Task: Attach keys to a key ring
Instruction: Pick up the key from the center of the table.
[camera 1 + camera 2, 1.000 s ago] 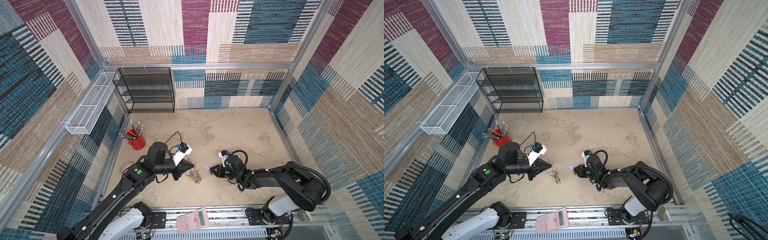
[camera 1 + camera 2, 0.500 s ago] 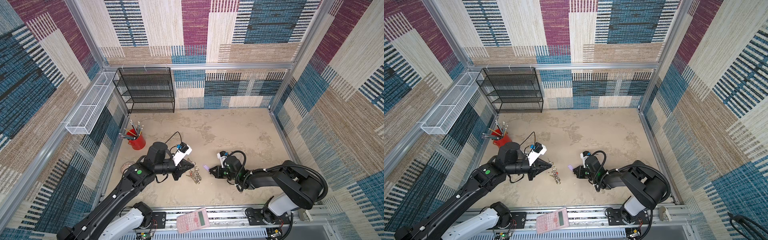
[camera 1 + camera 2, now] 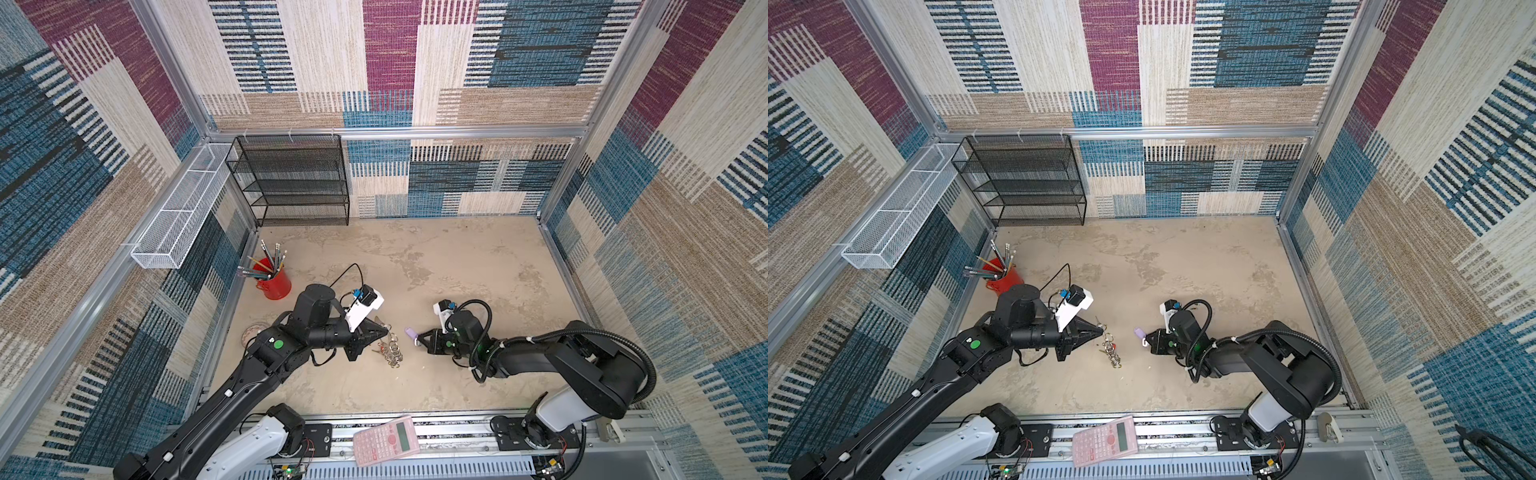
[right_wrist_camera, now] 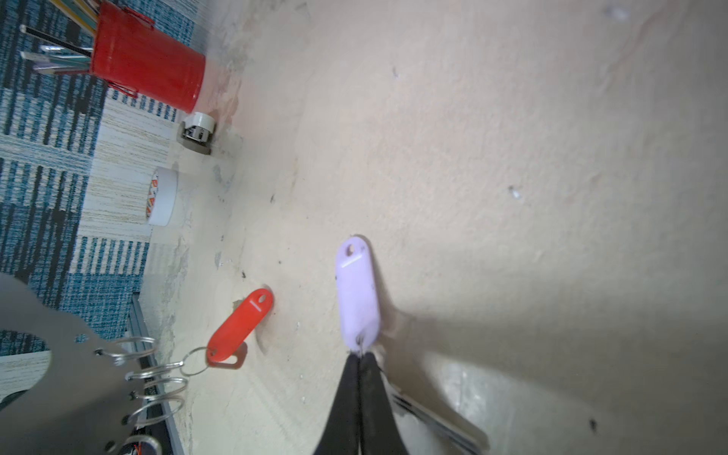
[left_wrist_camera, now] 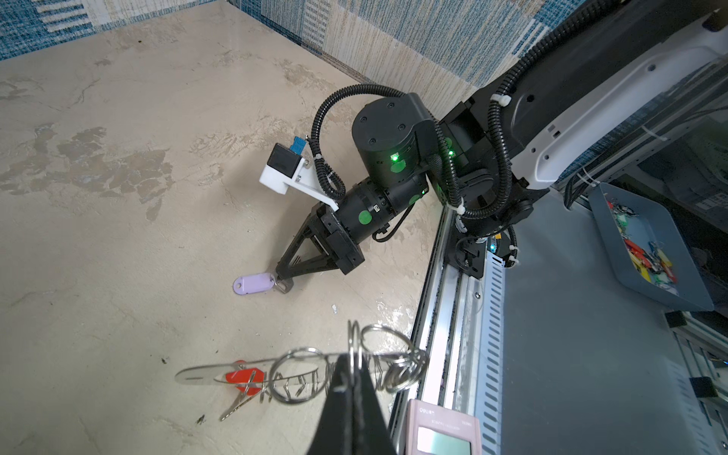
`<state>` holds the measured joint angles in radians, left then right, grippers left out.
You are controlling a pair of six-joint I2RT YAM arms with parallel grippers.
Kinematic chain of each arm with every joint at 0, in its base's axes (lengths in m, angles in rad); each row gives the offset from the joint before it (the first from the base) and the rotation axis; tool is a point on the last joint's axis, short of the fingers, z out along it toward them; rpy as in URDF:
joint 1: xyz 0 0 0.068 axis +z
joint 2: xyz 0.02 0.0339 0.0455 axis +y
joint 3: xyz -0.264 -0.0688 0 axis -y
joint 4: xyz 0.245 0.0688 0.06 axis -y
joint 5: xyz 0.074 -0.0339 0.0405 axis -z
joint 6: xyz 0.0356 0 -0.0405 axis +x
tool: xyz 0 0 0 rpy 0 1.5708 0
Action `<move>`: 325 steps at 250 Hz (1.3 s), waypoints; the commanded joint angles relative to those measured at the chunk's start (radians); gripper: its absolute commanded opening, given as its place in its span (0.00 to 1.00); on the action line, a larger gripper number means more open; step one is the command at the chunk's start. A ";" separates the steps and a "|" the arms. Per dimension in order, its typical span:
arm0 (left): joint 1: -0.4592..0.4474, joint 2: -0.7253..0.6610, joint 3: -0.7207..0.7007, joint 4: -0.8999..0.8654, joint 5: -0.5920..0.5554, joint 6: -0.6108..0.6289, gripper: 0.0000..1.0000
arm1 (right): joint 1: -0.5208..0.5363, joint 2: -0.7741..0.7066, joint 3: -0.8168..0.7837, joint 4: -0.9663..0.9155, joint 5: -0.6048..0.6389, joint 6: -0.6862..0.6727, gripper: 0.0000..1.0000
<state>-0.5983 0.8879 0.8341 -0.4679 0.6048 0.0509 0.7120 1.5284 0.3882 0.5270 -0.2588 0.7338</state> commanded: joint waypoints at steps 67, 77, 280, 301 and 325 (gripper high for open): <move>-0.001 0.001 0.009 0.026 -0.004 -0.006 0.00 | -0.001 -0.153 0.032 -0.068 -0.081 -0.162 0.00; -0.001 0.002 0.011 0.024 -0.008 -0.004 0.00 | -0.001 -0.173 0.040 -0.079 -0.093 -0.186 0.00; -0.033 0.166 0.219 -0.146 -0.190 0.279 0.00 | -0.010 -0.495 0.269 -0.430 -0.327 -0.407 0.00; -0.056 0.184 0.239 -0.149 -0.211 0.316 0.00 | -0.009 -0.496 0.299 -0.478 -0.332 -0.432 0.00; -0.082 0.206 0.256 -0.148 -0.241 0.343 0.00 | -0.010 -0.490 0.329 -0.524 -0.338 -0.450 0.00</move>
<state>-0.6575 1.0748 1.0630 -0.6109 0.4088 0.3134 0.7025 1.0363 0.6846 0.0776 -0.5690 0.3271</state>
